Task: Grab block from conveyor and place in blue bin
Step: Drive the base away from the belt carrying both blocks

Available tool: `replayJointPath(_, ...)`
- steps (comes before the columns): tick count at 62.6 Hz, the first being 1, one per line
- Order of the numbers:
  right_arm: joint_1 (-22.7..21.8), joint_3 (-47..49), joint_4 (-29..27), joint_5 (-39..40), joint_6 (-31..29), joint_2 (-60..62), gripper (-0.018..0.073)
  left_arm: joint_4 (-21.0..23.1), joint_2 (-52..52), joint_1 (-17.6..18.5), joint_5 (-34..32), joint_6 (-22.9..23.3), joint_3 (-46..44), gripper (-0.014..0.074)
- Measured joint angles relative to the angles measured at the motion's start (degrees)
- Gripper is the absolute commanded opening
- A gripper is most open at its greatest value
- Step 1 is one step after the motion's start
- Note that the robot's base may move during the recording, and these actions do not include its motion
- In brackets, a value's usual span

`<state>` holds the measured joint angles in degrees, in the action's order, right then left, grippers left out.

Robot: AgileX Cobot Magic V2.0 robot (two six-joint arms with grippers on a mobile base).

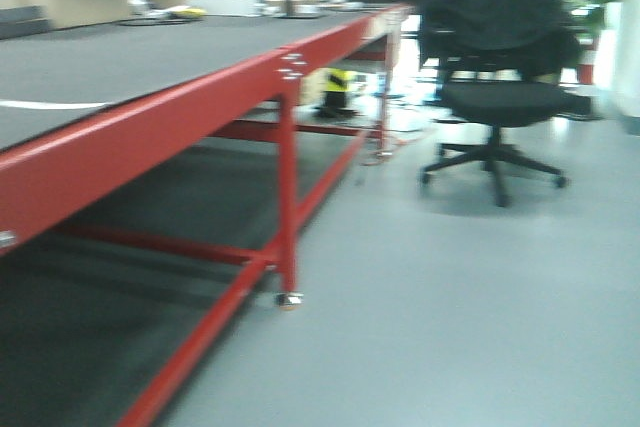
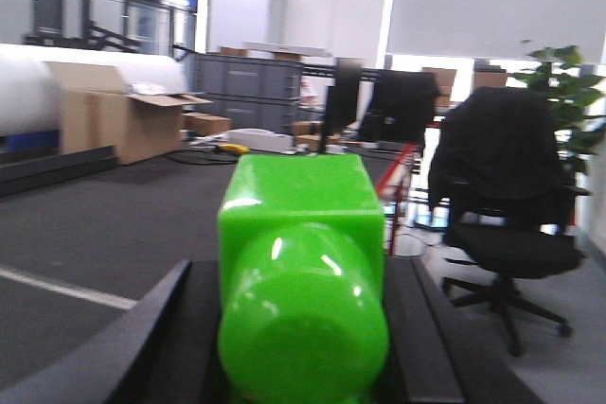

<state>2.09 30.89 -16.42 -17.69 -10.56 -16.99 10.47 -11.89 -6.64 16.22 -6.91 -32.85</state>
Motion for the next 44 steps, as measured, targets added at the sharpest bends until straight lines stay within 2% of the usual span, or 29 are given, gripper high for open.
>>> replayJointPath(44, 0.00, -0.08, 0.00, 0.00, 0.00, 0.00, -0.0162, 0.00, 0.00, 0.00, 0.14, 0.00, 0.05, -0.0111)
